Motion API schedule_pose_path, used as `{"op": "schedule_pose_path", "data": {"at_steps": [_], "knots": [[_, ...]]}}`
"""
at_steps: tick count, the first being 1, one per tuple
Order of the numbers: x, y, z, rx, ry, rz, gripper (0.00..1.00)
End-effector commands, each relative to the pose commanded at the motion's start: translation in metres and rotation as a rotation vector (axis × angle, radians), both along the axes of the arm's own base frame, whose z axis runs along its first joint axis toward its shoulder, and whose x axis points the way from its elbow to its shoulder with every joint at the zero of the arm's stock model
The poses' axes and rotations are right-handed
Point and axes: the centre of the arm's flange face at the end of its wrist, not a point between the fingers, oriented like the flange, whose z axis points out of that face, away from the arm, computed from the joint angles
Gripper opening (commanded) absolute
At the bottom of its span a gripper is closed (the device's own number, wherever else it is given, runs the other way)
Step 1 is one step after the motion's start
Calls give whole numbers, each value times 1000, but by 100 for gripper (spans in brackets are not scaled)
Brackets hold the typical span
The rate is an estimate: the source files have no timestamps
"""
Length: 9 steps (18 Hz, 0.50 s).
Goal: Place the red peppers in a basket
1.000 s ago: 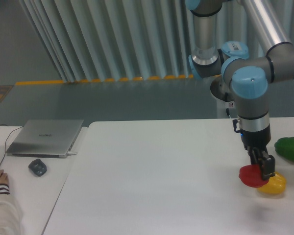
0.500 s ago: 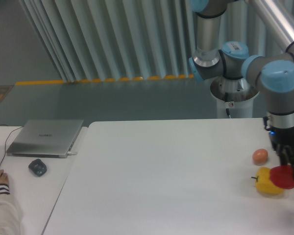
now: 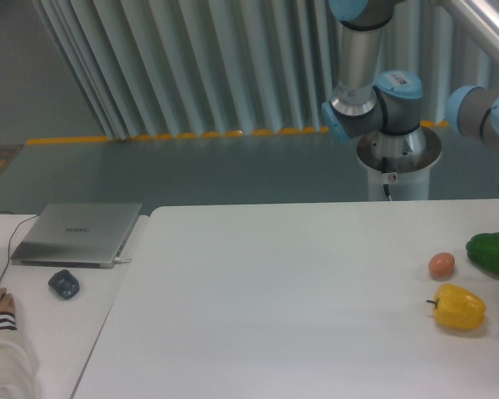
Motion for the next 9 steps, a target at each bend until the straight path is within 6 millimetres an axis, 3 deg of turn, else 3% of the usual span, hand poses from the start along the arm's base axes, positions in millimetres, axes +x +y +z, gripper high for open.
{"op": "schedule_pose_path", "data": {"at_steps": [2, 7, 9], "knots": [[-3, -1, 2, 9, 16, 3, 50], [-35, -26, 9, 50, 53, 68, 50], [-47, -18, 10, 95, 79, 57, 50]]}}
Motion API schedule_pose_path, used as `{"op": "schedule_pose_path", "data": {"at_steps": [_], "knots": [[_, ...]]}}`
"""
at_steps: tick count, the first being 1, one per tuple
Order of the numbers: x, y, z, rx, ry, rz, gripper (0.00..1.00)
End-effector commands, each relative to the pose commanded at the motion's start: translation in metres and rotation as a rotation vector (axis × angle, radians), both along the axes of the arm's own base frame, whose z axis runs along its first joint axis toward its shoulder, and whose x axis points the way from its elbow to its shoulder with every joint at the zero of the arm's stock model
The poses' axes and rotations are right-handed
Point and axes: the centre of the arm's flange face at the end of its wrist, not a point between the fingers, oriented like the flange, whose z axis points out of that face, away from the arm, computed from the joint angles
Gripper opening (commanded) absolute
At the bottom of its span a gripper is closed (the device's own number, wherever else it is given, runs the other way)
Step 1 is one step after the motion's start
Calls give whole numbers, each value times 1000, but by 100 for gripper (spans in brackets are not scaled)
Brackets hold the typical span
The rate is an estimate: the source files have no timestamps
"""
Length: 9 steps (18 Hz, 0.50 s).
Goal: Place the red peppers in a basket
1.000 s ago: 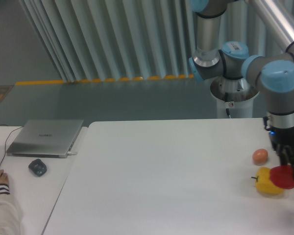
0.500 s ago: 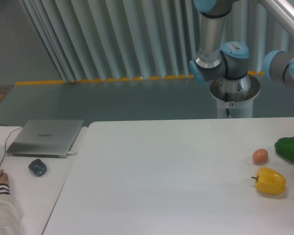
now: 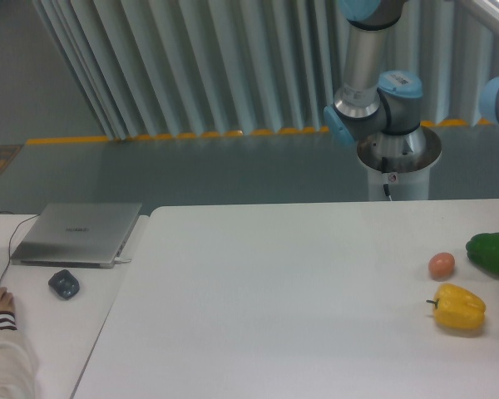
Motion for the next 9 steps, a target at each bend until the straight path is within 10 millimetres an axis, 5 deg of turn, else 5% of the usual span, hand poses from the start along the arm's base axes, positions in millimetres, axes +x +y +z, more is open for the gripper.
{"op": "schedule_pose_path", "data": {"at_steps": [4, 7, 8, 9], "knots": [[-9, 0, -5, -6, 15, -2, 50], [-18, -19, -13, -35, 7, 36, 55], [-16, -21, -17, -45, 3, 38, 70], [-14, -22, -20, -51, -1, 49, 100]]}}
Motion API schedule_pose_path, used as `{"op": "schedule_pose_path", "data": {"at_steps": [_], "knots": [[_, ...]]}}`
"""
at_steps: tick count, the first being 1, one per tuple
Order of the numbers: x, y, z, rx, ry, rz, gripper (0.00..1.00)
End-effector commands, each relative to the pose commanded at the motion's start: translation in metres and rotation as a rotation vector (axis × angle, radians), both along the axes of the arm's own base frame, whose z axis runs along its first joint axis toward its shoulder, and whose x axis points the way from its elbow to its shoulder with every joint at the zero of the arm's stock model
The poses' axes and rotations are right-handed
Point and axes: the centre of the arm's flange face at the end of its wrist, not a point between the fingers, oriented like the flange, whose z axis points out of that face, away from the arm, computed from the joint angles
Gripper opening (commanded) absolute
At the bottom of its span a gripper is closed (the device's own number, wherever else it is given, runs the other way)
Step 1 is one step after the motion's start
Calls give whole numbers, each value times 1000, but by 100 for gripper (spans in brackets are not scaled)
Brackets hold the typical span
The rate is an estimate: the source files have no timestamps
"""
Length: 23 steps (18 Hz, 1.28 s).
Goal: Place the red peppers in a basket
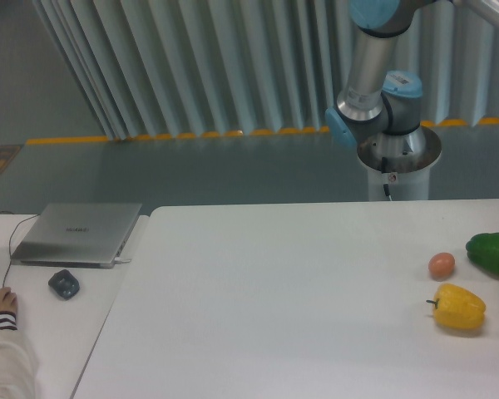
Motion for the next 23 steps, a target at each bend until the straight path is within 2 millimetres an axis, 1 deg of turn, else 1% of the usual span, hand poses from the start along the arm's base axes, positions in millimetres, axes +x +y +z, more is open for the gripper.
{"op": "schedule_pose_path", "data": {"at_steps": [2, 8, 14, 15, 16, 17, 20, 21, 22, 23], "knots": [[4, 0, -2, -2, -6, -3, 100], [5, 1, -2, -2, -5, 0, 100], [10, 6, 1, 14, -7, -15, 100], [14, 11, 0, 25, -15, -27, 100], [20, 14, 5, 35, -13, -35, 100], [30, 19, 5, 50, -19, -23, 100], [39, 29, 3, 73, -33, -22, 100], [46, 36, -2, 83, -53, -31, 100], [56, 38, -2, 99, -60, -21, 100], [58, 38, -2, 106, -62, -9, 100]]}}
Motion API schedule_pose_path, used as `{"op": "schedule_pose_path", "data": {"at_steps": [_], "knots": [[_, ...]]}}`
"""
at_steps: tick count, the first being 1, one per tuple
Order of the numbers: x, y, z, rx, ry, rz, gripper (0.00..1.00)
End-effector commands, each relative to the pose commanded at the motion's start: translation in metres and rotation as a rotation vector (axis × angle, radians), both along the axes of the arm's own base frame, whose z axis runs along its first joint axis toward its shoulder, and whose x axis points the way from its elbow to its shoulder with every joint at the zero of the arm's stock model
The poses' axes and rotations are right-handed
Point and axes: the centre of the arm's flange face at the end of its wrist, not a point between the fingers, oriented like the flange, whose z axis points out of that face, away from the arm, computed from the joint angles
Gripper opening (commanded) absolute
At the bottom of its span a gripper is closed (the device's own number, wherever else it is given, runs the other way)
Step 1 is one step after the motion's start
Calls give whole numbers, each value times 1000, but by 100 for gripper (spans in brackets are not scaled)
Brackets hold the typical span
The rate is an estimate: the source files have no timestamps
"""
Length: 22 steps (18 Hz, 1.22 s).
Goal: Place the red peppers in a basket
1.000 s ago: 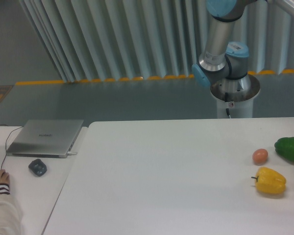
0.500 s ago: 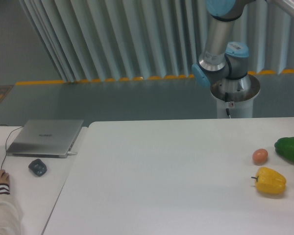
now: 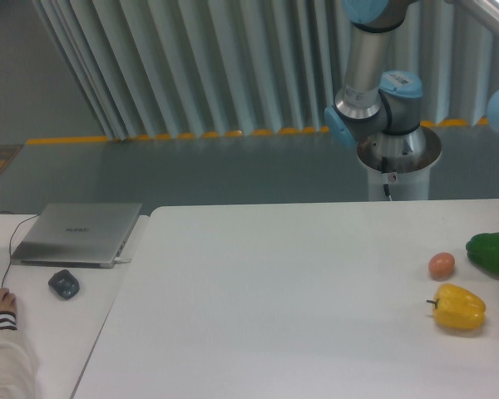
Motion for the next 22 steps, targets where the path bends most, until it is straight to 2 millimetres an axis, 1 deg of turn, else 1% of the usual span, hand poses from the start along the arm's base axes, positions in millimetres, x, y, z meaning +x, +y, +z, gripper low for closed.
{"op": "schedule_pose_path", "data": {"at_steps": [1, 3, 5, 7, 9, 10, 12, 14, 15, 17, 19, 22], "knots": [[2, 2, -2, 2, -5, 5, 100], [14, 13, -5, -2, -12, -9, 100], [37, 18, -10, -21, -42, -23, 100], [50, 27, -16, -23, -81, -19, 100], [61, 32, -19, -47, -125, -30, 100], [73, 39, -16, -43, -148, -53, 100], [90, 50, -19, -16, -210, -74, 100], [106, 62, -23, 48, -306, -86, 100], [111, 65, -24, 54, -328, -93, 100], [117, 63, -20, 47, -341, -101, 100], [130, 71, -22, 30, -351, -128, 100], [145, 79, -24, 13, -364, -150, 100]]}}
